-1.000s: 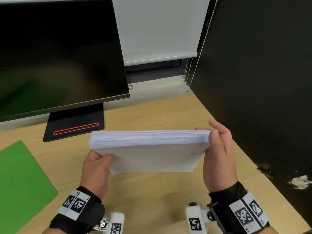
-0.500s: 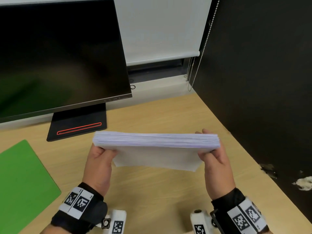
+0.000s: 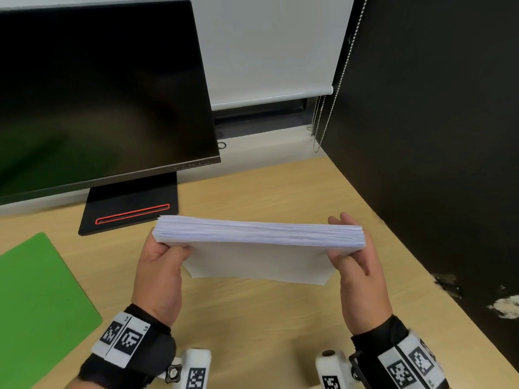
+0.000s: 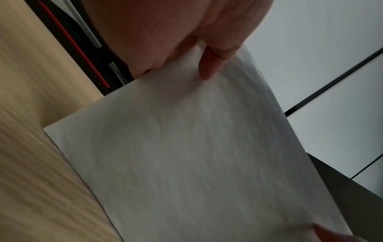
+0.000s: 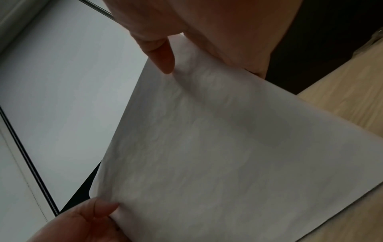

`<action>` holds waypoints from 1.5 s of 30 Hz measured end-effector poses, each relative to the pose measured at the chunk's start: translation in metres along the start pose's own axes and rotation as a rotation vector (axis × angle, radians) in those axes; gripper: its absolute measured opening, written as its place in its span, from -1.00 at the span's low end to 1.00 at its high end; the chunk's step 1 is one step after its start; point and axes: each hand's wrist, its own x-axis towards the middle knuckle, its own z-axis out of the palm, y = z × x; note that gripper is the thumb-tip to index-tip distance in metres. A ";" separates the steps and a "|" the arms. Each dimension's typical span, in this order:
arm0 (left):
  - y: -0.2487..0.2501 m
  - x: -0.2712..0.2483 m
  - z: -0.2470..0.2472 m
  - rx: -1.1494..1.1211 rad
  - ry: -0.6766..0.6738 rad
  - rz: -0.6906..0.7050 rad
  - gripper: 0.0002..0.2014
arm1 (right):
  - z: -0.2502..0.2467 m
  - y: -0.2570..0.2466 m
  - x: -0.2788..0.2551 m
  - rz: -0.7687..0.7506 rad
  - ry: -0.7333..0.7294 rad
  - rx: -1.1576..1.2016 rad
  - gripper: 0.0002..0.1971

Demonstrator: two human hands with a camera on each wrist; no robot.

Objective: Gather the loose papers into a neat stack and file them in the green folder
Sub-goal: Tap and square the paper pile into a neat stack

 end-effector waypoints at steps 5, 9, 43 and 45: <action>0.006 -0.003 0.004 0.015 0.006 0.052 -0.46 | 0.001 0.006 0.003 0.058 0.004 0.001 -0.41; 0.014 -0.010 0.004 0.174 0.001 0.226 -0.18 | 0.004 0.007 0.003 0.076 0.006 0.008 -0.40; 0.019 -0.018 0.008 0.560 0.013 0.353 -0.49 | 0.009 0.010 0.003 -0.499 0.057 -0.383 -0.50; 0.020 -0.019 0.008 0.564 0.016 0.366 -0.49 | 0.010 0.008 0.004 -0.514 0.068 -0.406 -0.54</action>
